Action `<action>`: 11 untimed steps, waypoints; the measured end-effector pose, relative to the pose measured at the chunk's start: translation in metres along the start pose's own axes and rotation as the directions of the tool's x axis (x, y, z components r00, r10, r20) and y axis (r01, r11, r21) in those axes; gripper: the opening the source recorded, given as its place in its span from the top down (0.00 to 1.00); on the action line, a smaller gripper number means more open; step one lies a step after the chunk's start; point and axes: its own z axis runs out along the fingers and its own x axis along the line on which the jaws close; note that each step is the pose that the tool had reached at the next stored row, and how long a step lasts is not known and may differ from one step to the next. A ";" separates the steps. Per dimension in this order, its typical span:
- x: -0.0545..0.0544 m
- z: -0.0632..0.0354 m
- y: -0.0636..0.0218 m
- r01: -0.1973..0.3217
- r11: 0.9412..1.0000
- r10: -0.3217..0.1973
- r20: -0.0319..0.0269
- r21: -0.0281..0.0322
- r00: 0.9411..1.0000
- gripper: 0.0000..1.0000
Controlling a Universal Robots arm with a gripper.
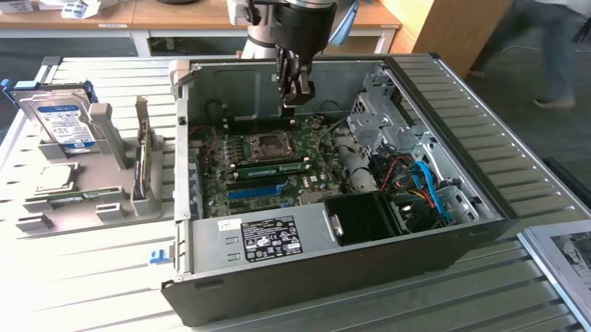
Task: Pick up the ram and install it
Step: 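Press down the ram until it locks into place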
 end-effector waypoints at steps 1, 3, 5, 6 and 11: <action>0.000 -0.0004 0.0000 0.000 1.000 0.000 0.000 0.000 1.000 0.90; 0.000 -0.0035 0.0001 0.000 1.000 0.000 0.000 0.000 1.000 0.90; 0.000 -0.0079 0.0003 0.000 1.000 0.000 0.000 0.000 1.000 0.90; 0.000 -0.0099 0.0004 0.000 1.000 0.000 0.000 0.000 1.000 0.90; 0.000 -0.0140 0.0005 0.000 1.000 0.000 0.000 0.000 1.000 0.90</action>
